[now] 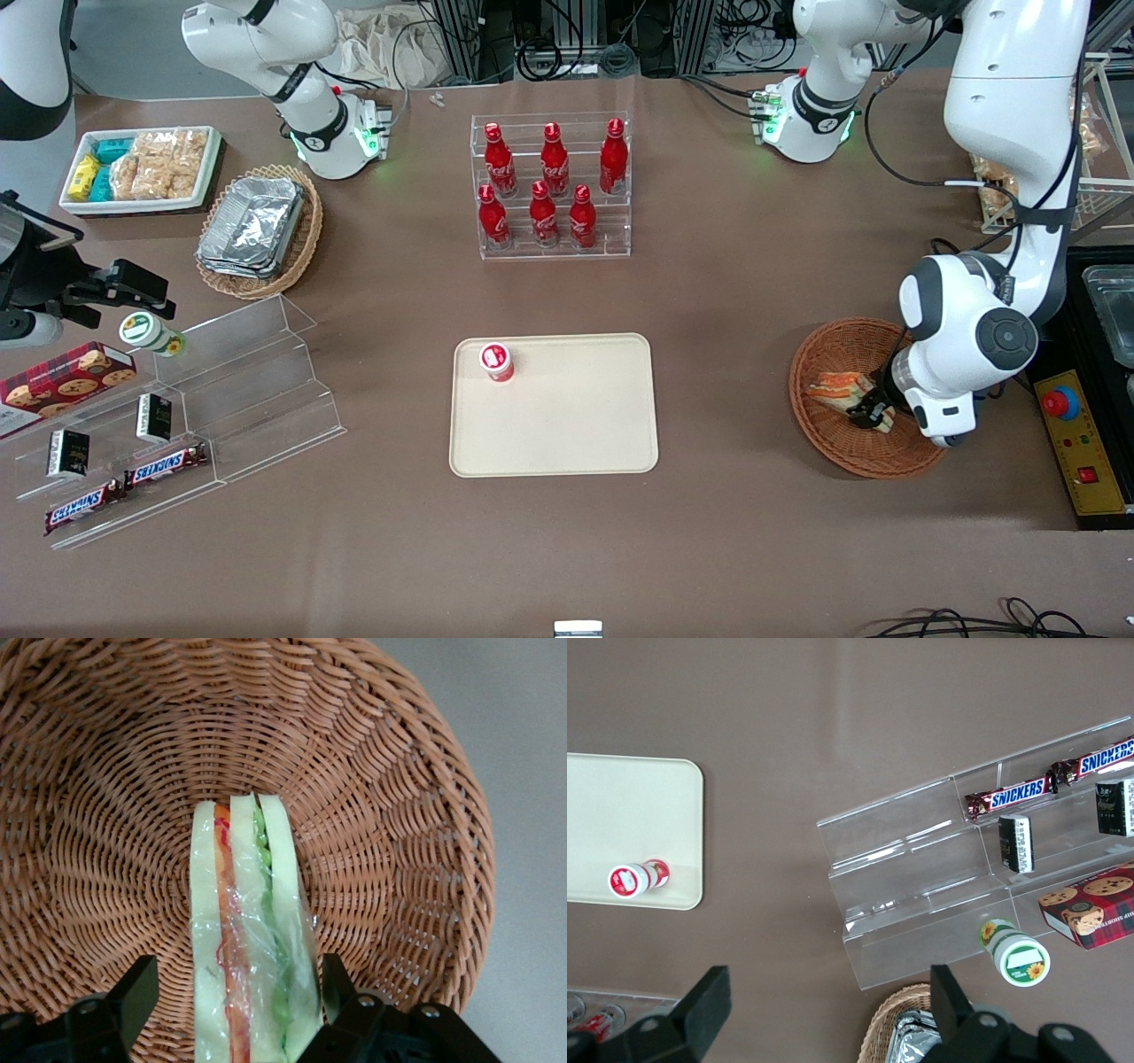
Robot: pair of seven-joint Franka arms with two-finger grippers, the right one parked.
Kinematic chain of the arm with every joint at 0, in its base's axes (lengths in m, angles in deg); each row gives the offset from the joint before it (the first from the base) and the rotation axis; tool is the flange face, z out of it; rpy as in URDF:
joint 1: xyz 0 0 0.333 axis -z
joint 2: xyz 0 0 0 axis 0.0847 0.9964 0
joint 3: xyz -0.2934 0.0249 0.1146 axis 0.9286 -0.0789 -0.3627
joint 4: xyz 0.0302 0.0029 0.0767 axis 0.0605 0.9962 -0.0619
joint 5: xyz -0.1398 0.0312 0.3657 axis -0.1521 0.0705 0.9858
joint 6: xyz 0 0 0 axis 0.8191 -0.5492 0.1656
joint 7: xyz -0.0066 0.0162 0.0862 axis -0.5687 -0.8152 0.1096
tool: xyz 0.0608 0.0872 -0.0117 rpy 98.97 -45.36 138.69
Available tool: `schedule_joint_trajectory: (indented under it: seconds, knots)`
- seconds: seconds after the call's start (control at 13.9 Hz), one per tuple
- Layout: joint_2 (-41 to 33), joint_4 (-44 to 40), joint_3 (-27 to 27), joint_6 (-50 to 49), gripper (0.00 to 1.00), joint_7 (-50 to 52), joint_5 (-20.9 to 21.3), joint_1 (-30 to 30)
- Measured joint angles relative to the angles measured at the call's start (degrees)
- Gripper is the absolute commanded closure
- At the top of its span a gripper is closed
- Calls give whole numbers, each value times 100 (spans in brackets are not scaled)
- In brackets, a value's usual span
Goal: Place sandwich from basket to tray
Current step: 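Close the left gripper on the sandwich, then lift the sandwich out of the basket with the left gripper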
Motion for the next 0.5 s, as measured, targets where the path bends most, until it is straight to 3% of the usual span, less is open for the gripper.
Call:
schedule_joint_trajectory:
  seconds: [0.36, 0.5]
  knots:
    - [-101, -23, 1, -166, 85, 271, 0, 1]
    - [-276, -36, 5, -273, 92, 410, 0, 4]
